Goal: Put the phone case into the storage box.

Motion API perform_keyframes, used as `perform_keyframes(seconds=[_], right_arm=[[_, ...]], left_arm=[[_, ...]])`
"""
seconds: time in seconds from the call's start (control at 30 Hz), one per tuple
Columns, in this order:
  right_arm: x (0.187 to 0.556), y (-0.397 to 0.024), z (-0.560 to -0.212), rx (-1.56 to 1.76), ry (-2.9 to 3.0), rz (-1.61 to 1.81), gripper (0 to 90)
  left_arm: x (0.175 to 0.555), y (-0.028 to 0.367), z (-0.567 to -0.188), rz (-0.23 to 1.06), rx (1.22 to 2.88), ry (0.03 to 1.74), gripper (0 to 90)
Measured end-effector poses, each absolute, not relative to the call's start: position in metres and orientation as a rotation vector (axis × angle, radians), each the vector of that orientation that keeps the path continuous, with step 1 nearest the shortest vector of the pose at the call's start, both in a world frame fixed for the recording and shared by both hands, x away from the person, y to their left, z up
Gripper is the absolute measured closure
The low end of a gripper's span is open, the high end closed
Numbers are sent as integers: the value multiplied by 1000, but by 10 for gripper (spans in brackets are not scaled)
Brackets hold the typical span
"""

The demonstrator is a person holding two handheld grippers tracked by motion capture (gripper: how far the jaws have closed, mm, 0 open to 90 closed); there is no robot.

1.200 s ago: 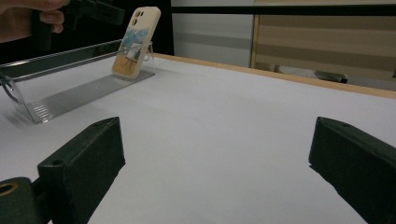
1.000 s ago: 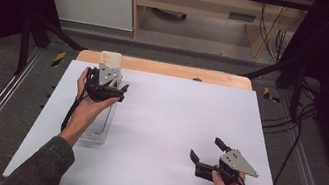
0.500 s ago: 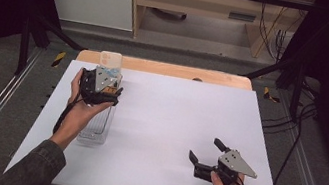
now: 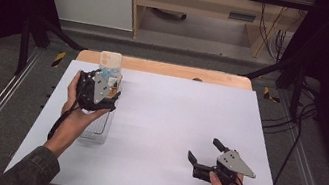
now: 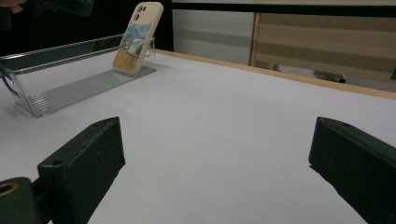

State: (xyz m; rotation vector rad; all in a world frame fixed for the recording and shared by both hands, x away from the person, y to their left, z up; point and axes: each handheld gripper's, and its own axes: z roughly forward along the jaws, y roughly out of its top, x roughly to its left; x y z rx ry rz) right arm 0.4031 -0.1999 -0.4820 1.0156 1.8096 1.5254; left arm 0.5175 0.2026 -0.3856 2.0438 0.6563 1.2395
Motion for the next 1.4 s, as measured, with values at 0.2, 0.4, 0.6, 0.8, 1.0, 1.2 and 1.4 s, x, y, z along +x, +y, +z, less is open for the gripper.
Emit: perform_keyframes(seconds=[0.2,0.4,0.6,0.8,1.0,1.2,1.4], right_arm=[[403,-199,-482,1015,1811,1526,33],[403,-198,-482,1010,1815,1524,33],[402,-195,-482,1005,1818,1524,32],[402,-192,-483,993,1832,1508,32],[402,-192,-483,990,1835,1500,32],[402,-191,-483,990,1841,1495,32],[402,-191,-483,983,1846,1487,32]], left_arm=[[504,201,-380,1279,2057,601,64],[491,201,-377,1290,2072,567,52],[478,203,-376,1284,2088,538,47],[468,204,-372,1270,2070,540,43],[458,205,-370,1282,2085,505,44],[446,205,-367,1287,2074,483,46],[435,204,-365,1280,2076,469,47]])
